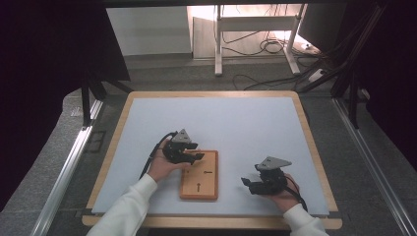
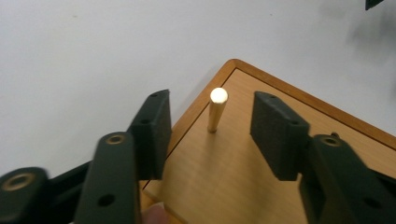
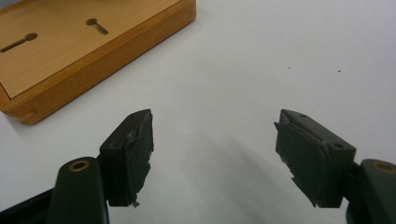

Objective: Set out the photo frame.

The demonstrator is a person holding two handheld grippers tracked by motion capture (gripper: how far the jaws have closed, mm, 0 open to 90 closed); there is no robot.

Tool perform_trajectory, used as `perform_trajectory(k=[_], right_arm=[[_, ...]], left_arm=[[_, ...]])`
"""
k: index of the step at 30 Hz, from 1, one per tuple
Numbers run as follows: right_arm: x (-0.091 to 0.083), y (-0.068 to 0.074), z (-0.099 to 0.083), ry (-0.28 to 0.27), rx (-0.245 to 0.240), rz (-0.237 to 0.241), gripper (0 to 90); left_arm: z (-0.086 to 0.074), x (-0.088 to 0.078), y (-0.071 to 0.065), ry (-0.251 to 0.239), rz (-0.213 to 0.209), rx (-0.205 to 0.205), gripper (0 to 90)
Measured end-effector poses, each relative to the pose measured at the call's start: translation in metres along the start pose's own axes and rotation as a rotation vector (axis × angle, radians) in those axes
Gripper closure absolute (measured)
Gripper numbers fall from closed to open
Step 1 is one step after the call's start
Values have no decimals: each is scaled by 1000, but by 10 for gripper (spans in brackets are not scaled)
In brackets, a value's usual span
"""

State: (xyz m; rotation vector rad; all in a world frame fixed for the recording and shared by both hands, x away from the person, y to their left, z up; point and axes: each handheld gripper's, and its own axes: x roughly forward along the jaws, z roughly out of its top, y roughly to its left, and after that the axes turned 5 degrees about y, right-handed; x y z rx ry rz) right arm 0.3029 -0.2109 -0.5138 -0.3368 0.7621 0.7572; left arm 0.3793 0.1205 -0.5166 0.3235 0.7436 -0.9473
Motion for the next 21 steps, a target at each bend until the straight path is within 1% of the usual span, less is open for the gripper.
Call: perform_trajectory(k=[1,2,5,7,10,11,13,15,18,19,21], right_arm=[[0,0,0,1,-1,-3,280],[0,0,0,2,-1,-4,280],[1,0,-1,5,0,-5,280],[1,0,-1,9,0,-4,280],[2,0,-1,12,-3,-4,280],[2,1,-1,12,-7,-4,280],[2,2,0,10,-9,-2,280],[1,3,0,8,-13,-1,280],[2,4,0,7,-16,-1,279],[2,4,1,5,-17,-2,280],[2,4,1,4,-17,-2,280]], left_arm=[[1,3,0,-3,-11,-2,514],[2,5,0,5,-17,8,533],[3,9,0,12,-14,21,614],[3,10,0,9,-22,17,674],[2,9,-1,10,-11,23,714],[2,9,0,12,-7,32,726],[2,9,0,6,-2,26,766],[2,10,1,-5,-8,14,796],[2,10,2,-5,-30,3,789],[2,10,2,-6,-30,1,790],[2,10,3,-6,-23,3,824]])
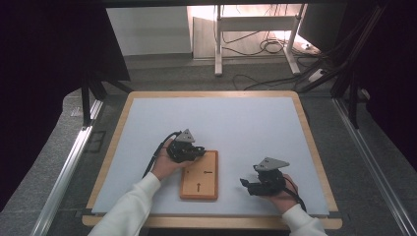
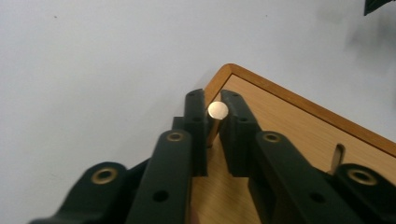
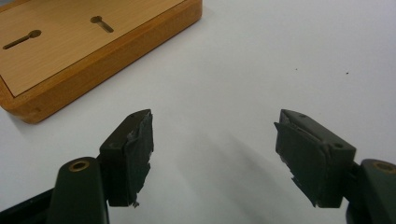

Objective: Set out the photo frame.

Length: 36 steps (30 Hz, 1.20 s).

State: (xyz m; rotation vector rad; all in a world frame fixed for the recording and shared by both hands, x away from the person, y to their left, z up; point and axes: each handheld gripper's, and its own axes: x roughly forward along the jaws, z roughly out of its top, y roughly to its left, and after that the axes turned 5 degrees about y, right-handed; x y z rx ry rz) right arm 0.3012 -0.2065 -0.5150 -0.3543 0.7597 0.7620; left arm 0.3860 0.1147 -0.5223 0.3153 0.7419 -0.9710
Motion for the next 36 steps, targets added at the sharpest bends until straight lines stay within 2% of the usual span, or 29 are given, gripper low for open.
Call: perform_trajectory(k=[4,9,13,17,18,20,21,23,29,33,36], right_arm=[[-1,1,0,-4,-1,-1,279],[-2,4,2,-26,-11,4,284],[-5,11,5,-43,-40,1,269],[-6,18,8,-50,-75,2,247],[-7,25,10,-49,-109,-3,228],[-6,27,11,-47,-120,-4,224],[-6,33,12,-42,-147,-7,211],[-6,37,13,-40,-165,-4,209],[-4,46,16,-38,-189,-10,198],[-2,50,17,-43,-204,4,192],[-1,57,17,-40,-235,19,183]], left_arm=[[0,0,3,3,-18,-5,835],[3,1,6,20,-48,-38,834],[4,1,8,32,-73,-64,829],[5,1,11,37,-88,-62,824],[6,1,11,44,-93,-67,824],[6,1,11,46,-96,-68,823],[7,0,12,54,-102,-69,822],[8,1,14,63,-113,-74,820],[10,1,16,74,-124,-83,819],[10,1,18,78,-135,-86,819],[10,1,20,78,-146,-94,820]])
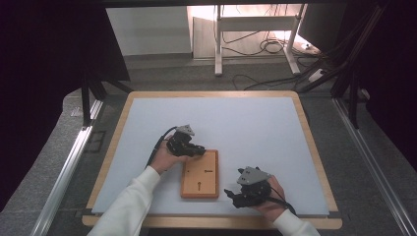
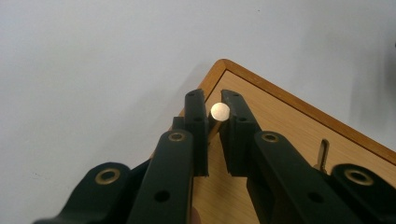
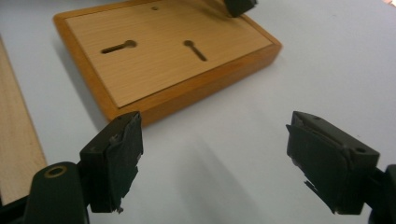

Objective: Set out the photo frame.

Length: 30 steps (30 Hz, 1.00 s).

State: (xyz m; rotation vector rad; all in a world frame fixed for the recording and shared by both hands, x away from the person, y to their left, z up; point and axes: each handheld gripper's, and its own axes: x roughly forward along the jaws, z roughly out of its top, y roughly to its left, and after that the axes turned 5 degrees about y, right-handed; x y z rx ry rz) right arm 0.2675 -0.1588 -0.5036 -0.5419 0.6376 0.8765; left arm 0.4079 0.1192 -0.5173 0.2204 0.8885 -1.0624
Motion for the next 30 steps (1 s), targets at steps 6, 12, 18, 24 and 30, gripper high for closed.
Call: perform_trajectory(k=[6,12,18,24,30], right_arm=[[6,16,8,5,-53,16,156],[20,34,18,22,-133,-6,116],[34,43,25,42,-173,-37,102],[49,52,30,71,-234,-79,99],[54,58,32,75,-277,-133,118]], left_arm=[[1,0,4,1,-23,-8,820],[3,0,8,8,-51,-24,818],[4,0,10,13,-60,-27,819],[4,0,10,16,-61,-28,819],[4,0,10,16,-58,-32,819]])
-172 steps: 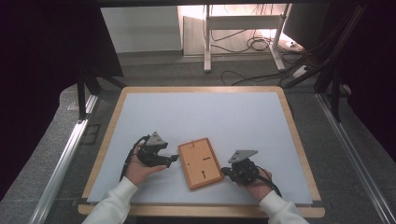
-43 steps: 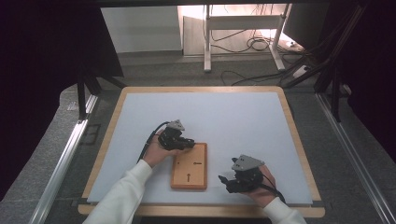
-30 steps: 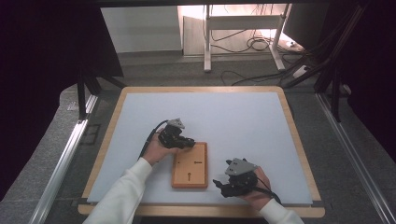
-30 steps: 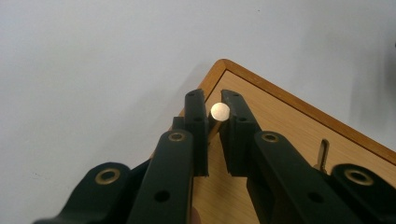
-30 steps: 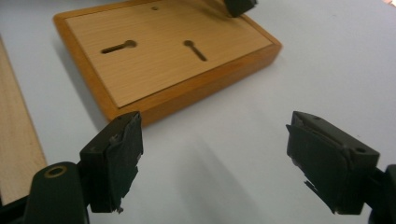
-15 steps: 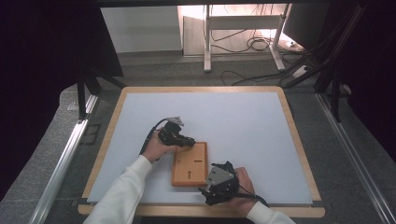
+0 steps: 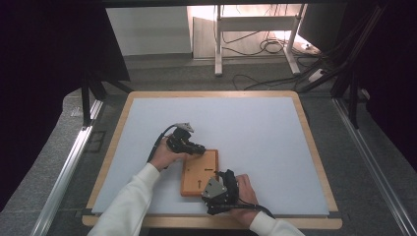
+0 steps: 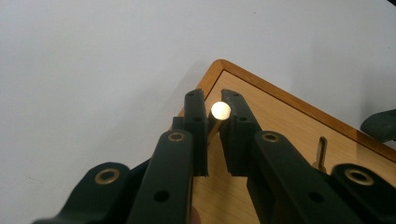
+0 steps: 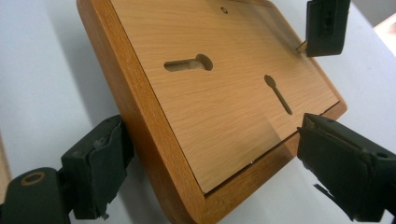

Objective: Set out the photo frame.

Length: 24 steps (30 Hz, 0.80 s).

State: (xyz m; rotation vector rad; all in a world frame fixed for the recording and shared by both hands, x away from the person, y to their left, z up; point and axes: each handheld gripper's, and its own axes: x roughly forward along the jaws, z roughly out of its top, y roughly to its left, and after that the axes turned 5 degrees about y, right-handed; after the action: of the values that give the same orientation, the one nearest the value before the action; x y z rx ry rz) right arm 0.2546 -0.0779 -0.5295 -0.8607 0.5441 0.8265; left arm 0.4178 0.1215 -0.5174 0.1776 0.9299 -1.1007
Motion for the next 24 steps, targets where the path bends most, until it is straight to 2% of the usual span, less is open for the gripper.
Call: perform_trajectory(k=[5,11,14,17,21,24], right_arm=[[-1,4,-1,-11,-58,-69,144],[-6,4,-1,-38,-70,-104,182],[-10,2,0,-63,-88,-129,235],[-12,-1,2,-63,-96,-124,284],[-16,-5,4,-75,-105,-138,365],[-19,-8,5,-87,-111,-155,430]], left_arm=[[0,0,-2,-4,20,3,827],[-1,1,-4,-21,52,7,836],[0,1,-6,-22,76,7,838],[-1,1,-5,-28,78,-1,838],[-1,2,-5,-30,94,-10,829],[-2,2,-3,-40,90,-18,820]])
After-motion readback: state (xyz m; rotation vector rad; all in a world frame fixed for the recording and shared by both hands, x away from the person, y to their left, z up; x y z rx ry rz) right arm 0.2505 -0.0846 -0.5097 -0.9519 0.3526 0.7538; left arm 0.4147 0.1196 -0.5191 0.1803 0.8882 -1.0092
